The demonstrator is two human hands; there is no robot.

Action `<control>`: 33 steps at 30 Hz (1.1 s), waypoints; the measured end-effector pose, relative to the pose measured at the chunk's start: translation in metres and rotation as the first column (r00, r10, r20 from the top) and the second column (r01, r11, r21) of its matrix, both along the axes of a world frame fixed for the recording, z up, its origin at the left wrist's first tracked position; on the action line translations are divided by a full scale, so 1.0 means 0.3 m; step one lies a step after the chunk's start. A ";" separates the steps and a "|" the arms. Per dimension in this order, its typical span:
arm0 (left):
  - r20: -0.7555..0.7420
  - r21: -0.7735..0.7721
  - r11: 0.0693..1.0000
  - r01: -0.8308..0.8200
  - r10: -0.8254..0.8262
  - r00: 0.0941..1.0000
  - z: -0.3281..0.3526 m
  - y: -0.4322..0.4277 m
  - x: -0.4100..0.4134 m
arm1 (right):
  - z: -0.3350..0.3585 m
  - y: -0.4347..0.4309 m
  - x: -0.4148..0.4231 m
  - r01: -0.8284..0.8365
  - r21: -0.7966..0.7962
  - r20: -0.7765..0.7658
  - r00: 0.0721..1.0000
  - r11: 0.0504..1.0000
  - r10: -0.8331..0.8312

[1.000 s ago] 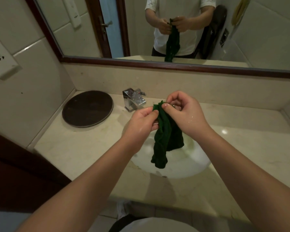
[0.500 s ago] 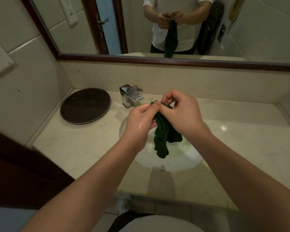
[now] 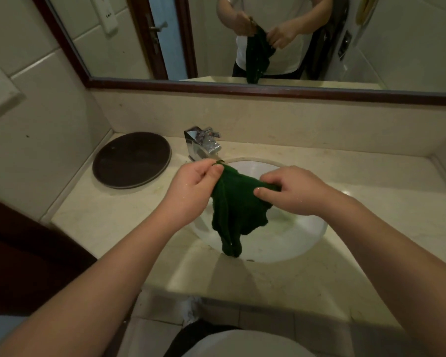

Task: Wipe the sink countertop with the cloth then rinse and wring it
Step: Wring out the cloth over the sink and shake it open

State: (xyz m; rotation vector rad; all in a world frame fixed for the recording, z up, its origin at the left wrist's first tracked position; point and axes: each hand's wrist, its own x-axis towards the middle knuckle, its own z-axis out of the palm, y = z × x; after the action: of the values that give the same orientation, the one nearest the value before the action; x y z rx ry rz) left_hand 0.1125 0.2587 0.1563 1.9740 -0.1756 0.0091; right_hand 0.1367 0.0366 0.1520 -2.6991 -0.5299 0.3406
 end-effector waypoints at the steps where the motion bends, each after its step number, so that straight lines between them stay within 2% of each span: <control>1: 0.022 0.037 0.999 0.011 -0.011 1.000 0.009 0.025 0.004 | 0.000 -0.004 0.003 -0.015 -0.035 -0.021 1.000 0.999 0.015; 4: 0.076 0.190 0.980 0.063 -0.079 0.994 0.047 0.100 0.019 | 0.032 -0.007 0.018 -0.045 -0.106 0.021 0.999 0.993 0.047; 7: 0.138 0.416 0.905 0.091 -0.161 0.977 0.079 0.163 0.038 | 0.083 0.014 0.061 -0.051 -0.171 0.239 0.967 0.984 0.092; 10: 0.119 0.484 0.871 0.086 -0.163 0.979 0.097 0.234 0.073 | 0.115 0.060 0.105 0.020 0.032 0.332 0.943 0.999 -0.030; 12: 0.113 0.495 0.866 0.072 -0.146 0.983 0.100 0.283 0.106 | 0.129 0.093 0.132 0.066 0.204 0.329 0.935 0.977 -0.132; 13: 0.113 0.489 0.869 0.069 -0.142 0.983 0.103 0.305 0.121 | 0.133 0.111 0.141 0.079 0.240 0.342 0.926 0.968 -0.160; 16: 0.118 0.458 0.885 0.080 -0.150 0.982 0.116 0.351 0.163 | 0.148 0.174 0.163 0.078 0.224 0.453 0.874 0.971 -0.175; 19: 0.183 0.358 0.933 0.030 -0.101 0.978 0.138 0.380 0.194 | 0.156 0.233 0.189 0.055 0.171 0.645 0.749 0.984 -0.154; 21: 0.226 0.291 0.957 -0.002 -0.067 0.972 0.161 0.393 0.220 | 0.162 0.266 0.206 0.049 0.197 0.688 0.705 0.979 -0.174; 23: 0.241 0.232 0.973 0.006 -0.064 0.968 0.190 0.405 0.247 | 0.155 0.297 0.233 0.057 0.236 0.619 0.761 0.970 -0.195; 26: 0.256 0.208 0.977 0.041 -0.095 0.962 0.229 0.427 0.284 | 0.133 0.334 0.268 0.075 0.389 0.267 0.945 0.918 -0.190; 28: 0.250 0.237 0.969 0.069 -0.129 0.960 0.242 0.454 0.297 | 0.108 0.357 0.278 0.099 0.459 0.145 0.972 0.883 -0.185; 30: 0.228 0.276 0.957 0.092 -0.159 0.961 0.242 0.492 0.303 | 0.090 0.378 0.290 0.106 0.443 0.077 0.985 0.890 -0.155; 33: 0.187 0.317 0.942 0.111 -0.177 0.966 0.233 0.544 0.312 | 0.088 0.416 0.309 0.062 0.296 -0.036 0.998 0.953 -0.053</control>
State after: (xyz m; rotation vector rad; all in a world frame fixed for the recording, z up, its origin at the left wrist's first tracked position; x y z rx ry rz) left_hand 0.2061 0.4218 0.2262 2.2623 -0.4883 0.1045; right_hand 0.2294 0.1615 0.1784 -2.4101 -0.4531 0.2592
